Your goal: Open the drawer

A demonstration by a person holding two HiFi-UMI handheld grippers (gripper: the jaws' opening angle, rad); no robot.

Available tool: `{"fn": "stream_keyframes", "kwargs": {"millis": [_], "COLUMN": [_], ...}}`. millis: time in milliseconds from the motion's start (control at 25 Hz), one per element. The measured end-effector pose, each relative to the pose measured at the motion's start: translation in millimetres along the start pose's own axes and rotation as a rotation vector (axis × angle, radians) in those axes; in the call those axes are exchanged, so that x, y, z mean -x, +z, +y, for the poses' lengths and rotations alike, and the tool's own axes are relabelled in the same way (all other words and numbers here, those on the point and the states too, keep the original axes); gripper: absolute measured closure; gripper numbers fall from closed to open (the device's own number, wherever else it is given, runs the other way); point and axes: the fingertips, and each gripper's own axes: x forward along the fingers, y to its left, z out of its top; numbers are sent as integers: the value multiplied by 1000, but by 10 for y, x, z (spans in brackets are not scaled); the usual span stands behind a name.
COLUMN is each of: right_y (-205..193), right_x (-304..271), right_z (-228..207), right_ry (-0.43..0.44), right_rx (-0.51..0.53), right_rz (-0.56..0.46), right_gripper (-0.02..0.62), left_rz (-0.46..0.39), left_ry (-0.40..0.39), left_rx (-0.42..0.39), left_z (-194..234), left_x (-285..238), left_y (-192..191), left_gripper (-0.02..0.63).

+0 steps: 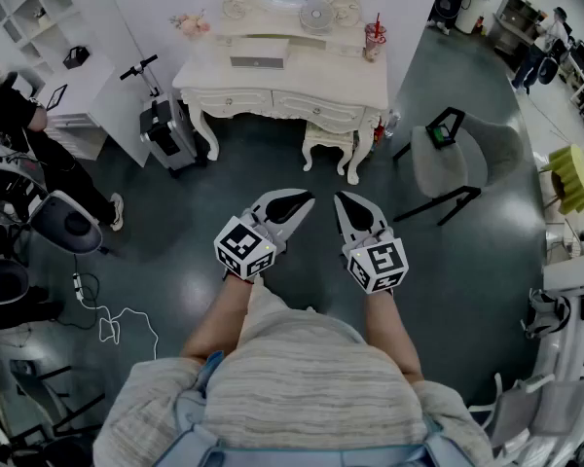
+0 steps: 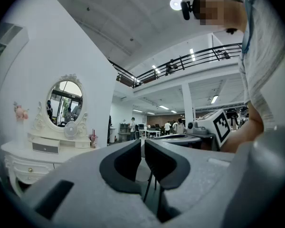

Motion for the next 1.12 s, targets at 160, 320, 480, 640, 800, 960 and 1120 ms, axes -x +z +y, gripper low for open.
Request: {"fn": "stream_keyframes", "kwargs": {"millis": [160, 320, 480, 640, 800, 960, 1120], "right_y": [23, 25, 20, 58, 59, 38, 42], "right_x": [-17, -32, -32, -7, 11, -6, -110], "right_z": [19, 6, -9, -41, -74, -91, -73], "right_ry": [4, 6, 5, -5, 0, 3, 10], "right_rx": [4, 3, -3, -13, -22, -21, -30], "right_rz": [-5, -4, -9, -52, -54, -48, -38], "right_gripper": [588, 588, 588, 586, 586, 584, 584], "left_rz": [1, 1, 2, 4, 7, 11, 21], "left_ry": [-1, -3, -10, -17, -18, -15, -10], "left_rx": [-6, -4, 3, 0, 0, 4, 10], "left_z": [7, 18, 9, -8, -17, 9, 101], "left_x": [3, -20, -39, -43, -76, -93, -51], "left_y": [4, -1, -18, -36, -41, -50, -45], "left_gripper": [571, 572, 572, 572, 571, 571, 572]}}
